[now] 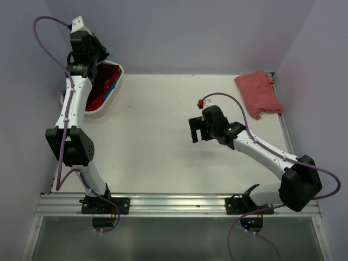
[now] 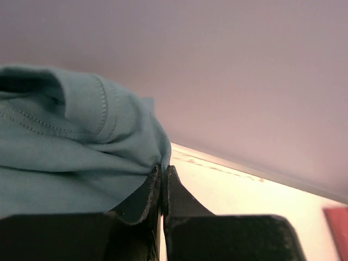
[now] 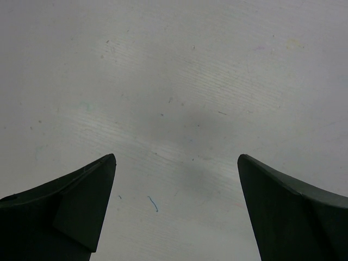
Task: Fold and stack the t-shirts
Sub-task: Move the tshirt to the center of the board
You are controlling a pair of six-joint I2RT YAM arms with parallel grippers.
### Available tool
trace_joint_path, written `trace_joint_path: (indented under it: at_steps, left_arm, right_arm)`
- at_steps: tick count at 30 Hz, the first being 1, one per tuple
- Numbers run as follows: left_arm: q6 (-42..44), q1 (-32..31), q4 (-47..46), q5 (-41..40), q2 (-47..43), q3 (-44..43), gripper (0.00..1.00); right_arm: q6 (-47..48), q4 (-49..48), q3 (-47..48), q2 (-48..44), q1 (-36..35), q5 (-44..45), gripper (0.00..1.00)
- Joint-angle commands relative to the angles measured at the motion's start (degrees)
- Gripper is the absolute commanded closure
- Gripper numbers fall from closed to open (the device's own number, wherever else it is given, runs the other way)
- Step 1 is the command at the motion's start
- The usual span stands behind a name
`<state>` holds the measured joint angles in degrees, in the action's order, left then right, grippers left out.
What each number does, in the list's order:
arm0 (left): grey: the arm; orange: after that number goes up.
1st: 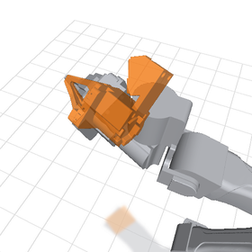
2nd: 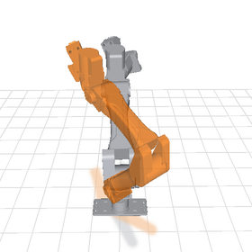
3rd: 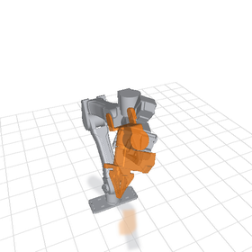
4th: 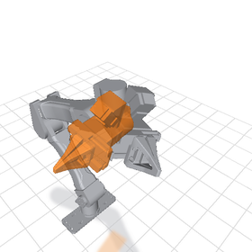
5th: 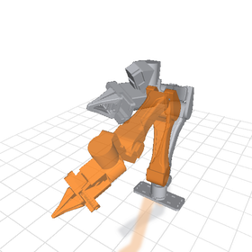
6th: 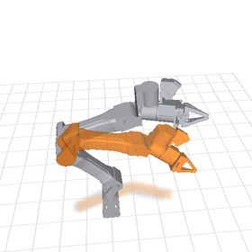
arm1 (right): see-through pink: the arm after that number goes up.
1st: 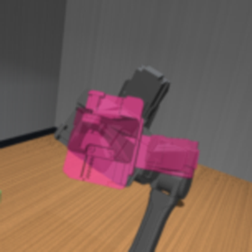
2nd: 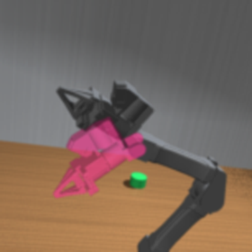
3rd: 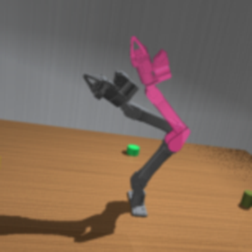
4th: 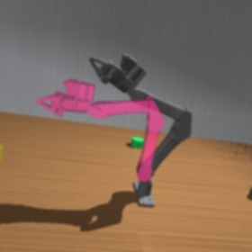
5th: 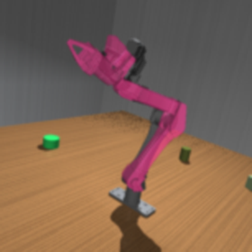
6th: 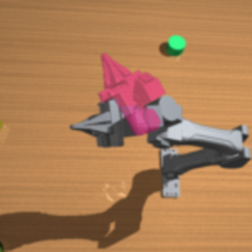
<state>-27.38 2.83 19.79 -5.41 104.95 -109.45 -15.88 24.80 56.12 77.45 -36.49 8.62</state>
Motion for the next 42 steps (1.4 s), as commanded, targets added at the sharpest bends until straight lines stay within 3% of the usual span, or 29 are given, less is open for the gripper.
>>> trace_joint_path:
  at_steps: [1, 5, 11, 20, 32, 34, 36, 37, 38, 39, 40, 42]
  left_arm:
    - [1.45, -2.04, -4.67, 14.35, -2.29, -4.71, 1.00]
    - [0.48, -4.67, -4.59, 31.02, -0.27, -13.65, 1.00]
    - [1.71, -11.70, -3.01, 44.42, 2.63, -21.42, 0.97]
    - [4.17, -24.62, -2.21, 49.17, 5.09, -24.23, 0.96]
    - [4.44, -30.42, 0.58, 51.03, 4.48, -25.03, 1.00]
    - [6.44, -31.83, 3.40, 49.19, 0.73, -22.58, 1.00]
    - [8.82, -34.37, 5.87, 41.04, -4.46, -12.59, 1.00]
    - [10.14, -35.43, 5.18, 34.04, -11.36, -1.84, 1.00]
    - [10.15, -37.35, 2.73, 30.76, -15.17, 3.57, 1.00]
    - [7.36, -38.07, 0.19, 25.41, -26.26, 13.98, 1.00]
    - [7.34, -38.07, 0.16, 22.75, -26.37, 19.05, 1.00]
    - [4.02, -38.16, -1.51, 18.09, -36.33, 28.11, 1.00]
  right_arm:
    - [-3.01, -1.59, -0.57, -3.79, -0.07, 6.31, 0.01]
    - [-6.70, -0.28, -1.89, -7.57, 0.80, 13.16, 0.01]
    - [-13.56, 0.78, -4.96, -15.91, 2.82, 22.73, 0.01]
    - [-18.31, 7.19, -4.44, -23.57, 3.79, 31.80, 0.01]
    - [-22.00, 9.39, -5.49, -28.94, 3.88, 39.10, 0.01]
    - [-22.00, 9.66, -5.23, -28.85, 3.88, 39.54, 0.01]
    - [-21.56, 9.66, -5.14, -28.67, 3.88, 39.28, 0.01]
    - [-21.48, 9.66, -5.05, -28.58, 4.06, 39.10, 0.01]
    - [-21.21, 9.66, -4.97, -28.32, 4.06, 38.75, 0.01]
    - [-21.04, 9.57, -4.88, -27.88, 4.06, 38.40, 0.01]
    - [-21.04, 9.31, -4.88, -27.88, 4.23, 38.40, 0.01]
    - [-20.33, 8.69, -4.79, -26.83, 4.32, 37.26, 0.01]
